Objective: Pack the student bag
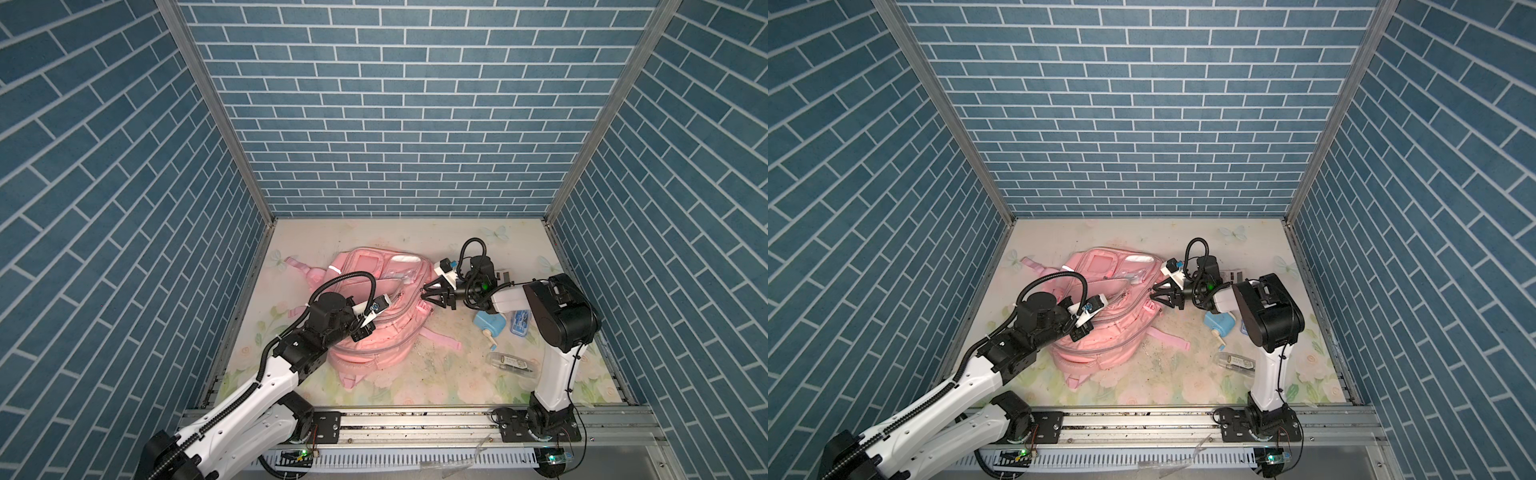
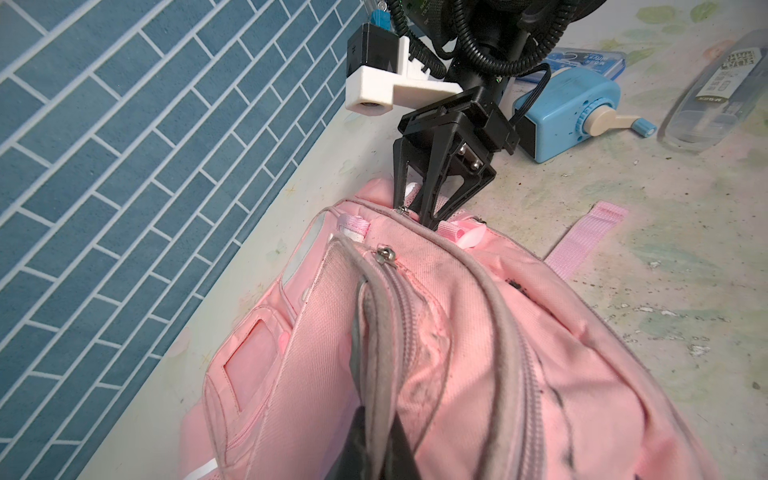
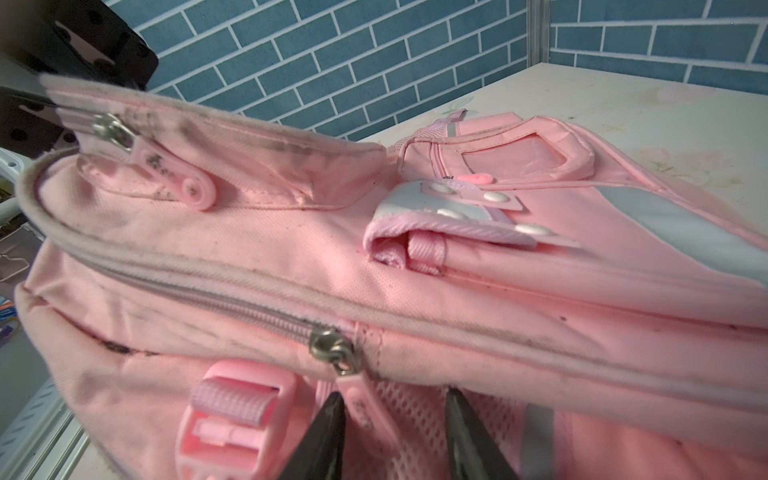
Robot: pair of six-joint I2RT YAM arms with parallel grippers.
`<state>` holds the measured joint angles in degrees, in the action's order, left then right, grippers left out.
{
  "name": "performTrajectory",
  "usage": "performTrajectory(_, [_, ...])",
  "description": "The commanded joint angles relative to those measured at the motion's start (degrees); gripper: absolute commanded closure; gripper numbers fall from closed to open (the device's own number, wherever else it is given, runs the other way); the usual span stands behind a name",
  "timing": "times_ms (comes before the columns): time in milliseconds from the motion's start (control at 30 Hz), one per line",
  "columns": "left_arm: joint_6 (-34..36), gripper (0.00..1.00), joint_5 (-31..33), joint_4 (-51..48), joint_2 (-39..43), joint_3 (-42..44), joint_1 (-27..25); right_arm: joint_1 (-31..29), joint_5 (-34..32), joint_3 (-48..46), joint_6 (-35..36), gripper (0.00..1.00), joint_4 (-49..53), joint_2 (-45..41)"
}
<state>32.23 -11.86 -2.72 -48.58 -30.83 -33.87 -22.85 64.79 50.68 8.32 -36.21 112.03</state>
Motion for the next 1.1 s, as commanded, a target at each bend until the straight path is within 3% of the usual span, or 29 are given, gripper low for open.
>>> performTrajectory(0, [-0.7, 1.00, -1.6, 8.5, 0.7, -1.0, 0.2, 0.0, 3.5, 1.0, 5.1, 0.59, 4.9, 1.1])
performTrajectory(300, [-1.7, 1.00, -1.4, 8.8, 0.8, -0.5, 0.2, -0.1, 4.0, -0.1, 5.3, 0.65, 5.0, -0.1])
performTrajectory(1067, [-2.8, 1.00, -0.5, 8.0, 2.3, 0.8, 0.2, 0.2, 2.7, -6.4, 1.8, 0.78, -6.3, -3.3])
